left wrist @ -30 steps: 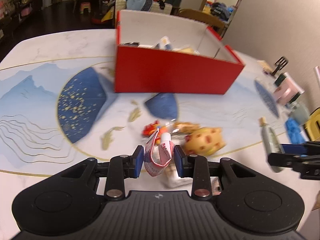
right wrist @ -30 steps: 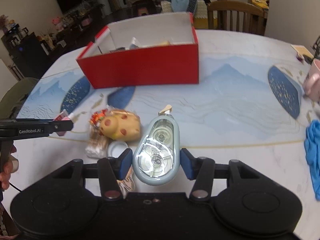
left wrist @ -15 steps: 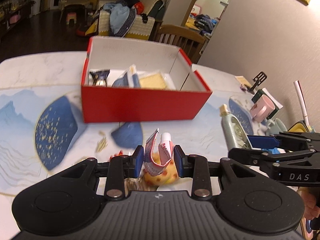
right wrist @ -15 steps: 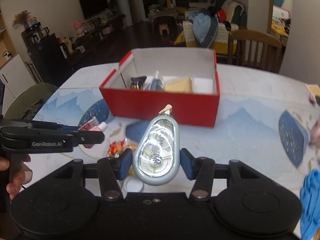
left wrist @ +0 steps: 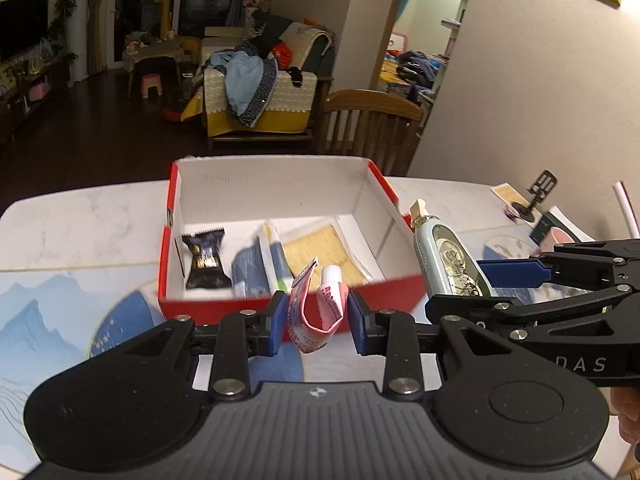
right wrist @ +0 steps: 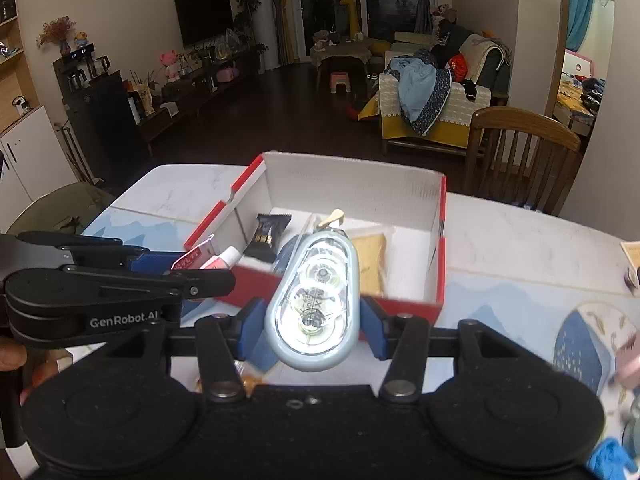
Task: Organize objects
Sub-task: 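Lift and carry the tube pack and tape roller over the red box, then lower both items into the red box and open both grippers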
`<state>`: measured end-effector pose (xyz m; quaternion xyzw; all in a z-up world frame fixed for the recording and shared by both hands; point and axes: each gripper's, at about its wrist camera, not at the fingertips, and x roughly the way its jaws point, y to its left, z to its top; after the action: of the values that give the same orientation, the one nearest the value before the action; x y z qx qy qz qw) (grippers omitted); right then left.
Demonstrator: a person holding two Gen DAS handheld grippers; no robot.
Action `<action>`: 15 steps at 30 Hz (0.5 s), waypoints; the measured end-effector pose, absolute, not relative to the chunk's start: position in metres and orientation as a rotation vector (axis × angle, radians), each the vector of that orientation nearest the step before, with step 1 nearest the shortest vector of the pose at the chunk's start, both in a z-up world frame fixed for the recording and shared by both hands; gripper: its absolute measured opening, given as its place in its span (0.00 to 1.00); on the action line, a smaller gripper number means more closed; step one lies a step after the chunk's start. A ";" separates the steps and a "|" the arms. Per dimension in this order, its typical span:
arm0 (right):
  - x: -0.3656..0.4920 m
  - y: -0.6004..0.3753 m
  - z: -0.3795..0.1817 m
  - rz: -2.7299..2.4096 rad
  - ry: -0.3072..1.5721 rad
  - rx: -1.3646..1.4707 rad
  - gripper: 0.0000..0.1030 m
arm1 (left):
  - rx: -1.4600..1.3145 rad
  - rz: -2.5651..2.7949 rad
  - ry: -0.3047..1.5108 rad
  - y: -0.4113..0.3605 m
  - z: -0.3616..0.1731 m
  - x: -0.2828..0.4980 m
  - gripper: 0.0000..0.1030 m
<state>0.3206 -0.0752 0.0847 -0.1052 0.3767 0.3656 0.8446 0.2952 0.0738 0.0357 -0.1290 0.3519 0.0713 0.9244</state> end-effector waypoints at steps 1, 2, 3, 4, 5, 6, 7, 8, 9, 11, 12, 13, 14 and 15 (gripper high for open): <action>0.325 -0.074 0.086 0.771 0.795 -0.222 0.50 | -0.258 0.152 0.719 0.076 0.036 0.299 0.30; 0.330 -0.073 0.086 0.770 0.795 -0.220 0.50 | -0.247 0.160 0.719 0.078 0.036 0.303 0.30; 0.336 -0.071 0.085 0.769 0.796 -0.218 0.50 | -0.241 0.170 0.721 0.081 0.036 0.308 0.30; 0.340 -0.070 0.085 0.766 0.796 -0.218 0.50 | -0.242 0.178 0.724 0.084 0.036 0.312 0.30; 0.345 -0.068 0.085 0.763 0.795 -0.221 0.50 | -0.244 0.187 0.731 0.088 0.035 0.317 0.30; 0.350 -0.066 0.084 0.762 0.794 -0.225 0.50 | -0.243 0.197 0.737 0.091 0.034 0.323 0.30; 0.354 -0.064 0.084 0.760 0.792 -0.229 0.50 | -0.240 0.206 0.742 0.095 0.034 0.327 0.30; 0.358 -0.062 0.083 0.758 0.789 -0.233 0.50 | -0.235 0.217 0.749 0.098 0.033 0.332 0.30; 0.362 -0.060 0.082 0.757 0.787 -0.239 0.50 | -0.233 0.229 0.755 0.102 0.032 0.337 0.30; 0.369 -0.056 0.081 0.753 0.783 -0.245 0.50 | -0.232 0.243 0.767 0.109 0.029 0.347 0.30; 0.373 -0.054 0.080 0.754 0.782 -0.249 0.50 | -0.230 0.248 0.774 0.112 0.027 0.352 0.30; 0.376 -0.052 0.077 0.751 0.784 -0.254 0.50 | -0.230 0.250 0.781 0.115 0.026 0.356 0.30; 0.381 -0.049 0.076 0.746 0.786 -0.262 0.50 | -0.224 0.253 0.787 0.118 0.024 0.361 0.30; 0.384 -0.046 0.074 0.741 0.785 -0.268 0.50 | -0.213 0.258 0.794 0.120 0.022 0.366 0.30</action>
<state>0.3844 -0.0464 0.0737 -0.1272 0.3726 0.3519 0.8492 0.3659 0.1204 0.0220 -0.1030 0.3847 0.1252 0.9087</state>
